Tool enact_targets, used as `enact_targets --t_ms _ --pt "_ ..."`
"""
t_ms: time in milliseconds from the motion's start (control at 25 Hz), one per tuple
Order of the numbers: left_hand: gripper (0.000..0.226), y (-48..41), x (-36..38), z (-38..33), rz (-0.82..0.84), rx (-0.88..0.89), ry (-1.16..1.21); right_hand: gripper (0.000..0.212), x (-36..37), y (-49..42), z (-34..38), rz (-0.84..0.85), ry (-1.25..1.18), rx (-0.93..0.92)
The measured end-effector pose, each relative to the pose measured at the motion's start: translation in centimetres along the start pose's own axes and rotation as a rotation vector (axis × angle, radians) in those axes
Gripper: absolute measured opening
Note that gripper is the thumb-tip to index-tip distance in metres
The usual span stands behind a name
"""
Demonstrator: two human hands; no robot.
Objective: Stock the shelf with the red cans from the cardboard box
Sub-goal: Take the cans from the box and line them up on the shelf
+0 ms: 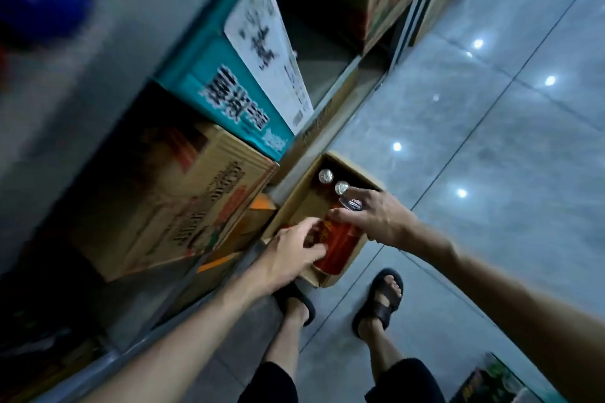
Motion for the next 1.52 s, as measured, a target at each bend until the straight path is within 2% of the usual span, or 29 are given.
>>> enact_targets --t_ms 40,120,160,280,400,480,560,600,720,800,920,1080,1200,1320,1520 --pt "0.056 2.7 -1.5 -3.0 -0.002 0.043 0.034 0.037 -2.0 2.3 3.0 0.018 0.061 -0.034" --pt "0.065 8.0 -4.5 -8.6 -0.033 0.124 0.081 0.030 -6.0 6.7 8.9 -0.004 0.105 -0.104" --pt "0.071 10.6 -6.2 -11.0 -0.075 0.165 0.095 0.027 -7.8 8.9 11.8 -0.038 0.044 -0.124" --pt "0.076 17.2 -10.9 -16.2 -0.194 0.261 0.125 0.042 -11.5 13.6 19.5 -0.115 -0.117 -0.164" --pt "0.067 23.7 -14.9 -19.1 -0.180 0.304 0.274 0.043 -12.8 17.7 26.8 -0.005 -0.197 -0.245" --pt "0.057 27.3 -16.6 -19.5 -0.111 0.317 0.372 0.041 -12.7 19.8 31.4 0.089 -0.174 -0.306" --pt "0.060 30.0 -18.2 -19.1 -0.110 0.330 0.410 0.034 -12.0 21.0 35.2 0.193 -0.146 -0.337" --pt "0.064 31.0 -18.9 -18.6 -0.156 0.327 0.412 0.034 -11.5 21.3 36.6 0.234 -0.128 -0.345" --pt "0.083 34.5 -21.2 -15.7 -0.444 0.294 0.276 0.056 -8.6 21.4 40.2 0.294 -0.058 -0.363" --pt "0.089 36.0 -22.1 -14.2 -0.577 0.307 0.192 0.062 -6.6 20.9 41.9 0.273 -0.006 -0.371" --pt "0.092 37.4 -23.2 -11.4 -0.710 0.308 0.220 0.069 -3.5 20.0 44.7 0.206 0.091 -0.434" --pt "0.090 38.1 -24.1 -6.5 -0.796 0.217 0.290 0.074 0.0 19.2 49.0 0.045 0.314 -0.658" --pt "0.090 38.4 -24.9 -1.9 -0.855 -0.037 0.006 0.083 2.1 18.1 51.4 -0.225 0.702 -0.860" --pt "0.102 37.4 -24.9 2.0 -0.730 -0.337 -0.262 0.092 3.5 16.4 52.1 -0.323 0.886 -0.959" --pt "0.102 36.0 -24.4 5.2 -0.577 -0.461 -0.294 0.093 4.4 13.4 51.8 -0.320 0.987 -0.935"
Point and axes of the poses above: each hand's wrist, its own y-axis away from the middle knuckle, its own x-axis out of the palm, z = x × y, the point moved 6 cm from there along -y, towards the middle knuckle, and after that the axes turned 2 degrees about x, right-handed, at the moved point
